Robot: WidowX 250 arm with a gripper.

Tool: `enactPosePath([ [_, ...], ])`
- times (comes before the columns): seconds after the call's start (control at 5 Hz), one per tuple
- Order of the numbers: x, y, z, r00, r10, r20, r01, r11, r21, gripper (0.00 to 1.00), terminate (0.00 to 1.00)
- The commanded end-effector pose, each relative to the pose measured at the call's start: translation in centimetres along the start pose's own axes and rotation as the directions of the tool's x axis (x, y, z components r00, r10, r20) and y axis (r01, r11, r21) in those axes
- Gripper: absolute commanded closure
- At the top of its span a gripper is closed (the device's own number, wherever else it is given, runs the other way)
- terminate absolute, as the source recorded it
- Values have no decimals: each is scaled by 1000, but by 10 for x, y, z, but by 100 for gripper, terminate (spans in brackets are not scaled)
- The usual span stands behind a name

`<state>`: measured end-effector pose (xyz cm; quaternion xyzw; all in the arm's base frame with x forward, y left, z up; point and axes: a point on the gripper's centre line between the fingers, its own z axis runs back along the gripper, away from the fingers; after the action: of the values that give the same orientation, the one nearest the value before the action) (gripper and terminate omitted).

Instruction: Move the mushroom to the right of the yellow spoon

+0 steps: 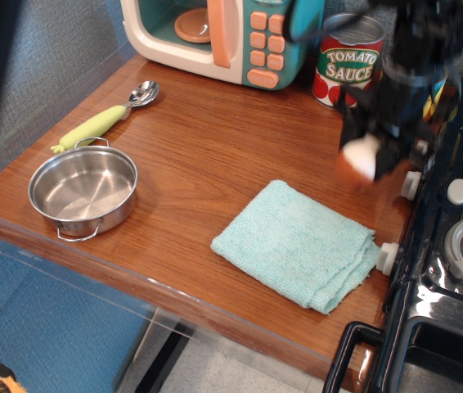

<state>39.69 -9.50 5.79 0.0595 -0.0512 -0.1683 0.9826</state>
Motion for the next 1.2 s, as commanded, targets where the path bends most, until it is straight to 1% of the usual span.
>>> enactPosePath([
  [0.0, -38, 96, 41, 967, 233, 101, -233, 972, -15, 100, 0],
  [0.2, -59, 127, 26, 962, 268, 61, -268, 963, -10, 100, 0],
  [0.4, -76, 148, 15, 954, 298, 34, -298, 955, 2, 100, 0],
  [0.6, -89, 167, 8, 944, 330, 18, -330, 944, 20, 100, 0],
  [0.8, -93, 178, 9, 939, 344, 28, -345, 938, 33, 100, 0],
  [1.0, -91, 181, 11, 940, 340, 25, -341, 940, 26, 0, 0],
])
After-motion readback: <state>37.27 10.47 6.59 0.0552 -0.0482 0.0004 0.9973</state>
